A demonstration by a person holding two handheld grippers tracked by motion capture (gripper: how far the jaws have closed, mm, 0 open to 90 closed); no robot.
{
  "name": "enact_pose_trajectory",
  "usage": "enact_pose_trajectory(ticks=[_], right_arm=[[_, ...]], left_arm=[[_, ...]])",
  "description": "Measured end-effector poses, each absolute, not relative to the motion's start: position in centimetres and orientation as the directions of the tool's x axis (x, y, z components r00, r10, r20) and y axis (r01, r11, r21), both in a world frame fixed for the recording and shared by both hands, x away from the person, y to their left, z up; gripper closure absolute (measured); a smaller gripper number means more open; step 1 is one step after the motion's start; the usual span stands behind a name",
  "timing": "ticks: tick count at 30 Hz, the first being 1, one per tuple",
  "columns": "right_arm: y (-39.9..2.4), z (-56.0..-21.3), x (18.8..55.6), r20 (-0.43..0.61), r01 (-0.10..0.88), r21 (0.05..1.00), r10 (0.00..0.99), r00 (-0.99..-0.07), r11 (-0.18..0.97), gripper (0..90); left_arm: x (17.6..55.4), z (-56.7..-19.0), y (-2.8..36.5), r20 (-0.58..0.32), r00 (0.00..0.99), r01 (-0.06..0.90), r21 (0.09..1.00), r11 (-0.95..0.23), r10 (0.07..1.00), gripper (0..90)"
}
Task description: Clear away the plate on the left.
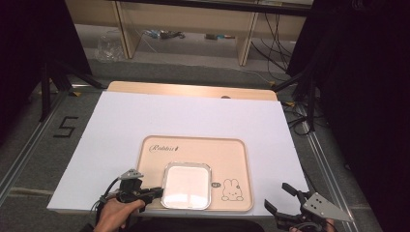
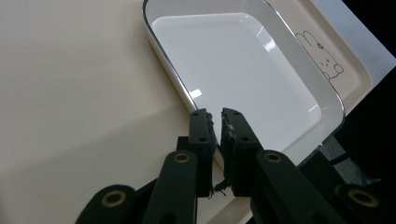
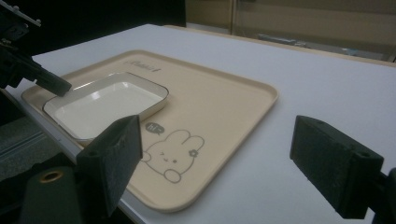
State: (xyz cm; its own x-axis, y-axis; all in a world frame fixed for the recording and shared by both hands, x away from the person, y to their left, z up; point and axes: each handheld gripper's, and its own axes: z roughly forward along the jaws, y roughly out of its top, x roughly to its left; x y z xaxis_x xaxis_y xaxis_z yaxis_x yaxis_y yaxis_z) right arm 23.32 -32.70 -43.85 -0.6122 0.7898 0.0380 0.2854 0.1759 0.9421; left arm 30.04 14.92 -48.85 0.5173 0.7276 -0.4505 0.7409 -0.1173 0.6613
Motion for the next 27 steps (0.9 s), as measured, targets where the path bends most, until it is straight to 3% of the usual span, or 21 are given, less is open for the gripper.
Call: enact_pose_trajectory(ticks=[7, 12, 18, 20, 27], right_arm=[[-32.8, -43.9, 23.4, 0.022, 0.27, 0.945, 0.79, -0.613, 0.183, 17.6], [-32.7, -43.9, 23.3, 0.054, 0.299, 0.939, 0.79, -0.611, 0.167, 17.6], [-32.9, -43.8, 23.3, 0.017, 0.276, 0.942, 0.794, -0.608, 0.191, 17.6], [-32.8, -43.8, 23.3, 0.038, 0.288, 0.942, 0.795, -0.605, 0.174, 17.6], [-32.8, -43.9, 23.3, 0.032, 0.28, 0.943, 0.794, -0.607, 0.177, 17.6]], left_arm=[[30.1, -49.0, 14.8, -0.449, 0.532, 0.738, 0.661, -0.134, 0.718, 80.7], [30.1, -49.0, 14.8, -0.418, 0.556, 0.732, 0.655, -0.185, 0.719, 74.7], [29.8, -48.5, 14.9, -0.4, 0.524, 0.724, 0.675, -0.145, 0.752, 61.4], [29.8, -48.2, 15.2, -0.359, 0.558, 0.694, 0.696, -0.184, 0.748, 54.3], [29.0, -47.3, 15.4, -0.286, 0.592, 0.614, 0.766, -0.191, 0.754, 44.2]])
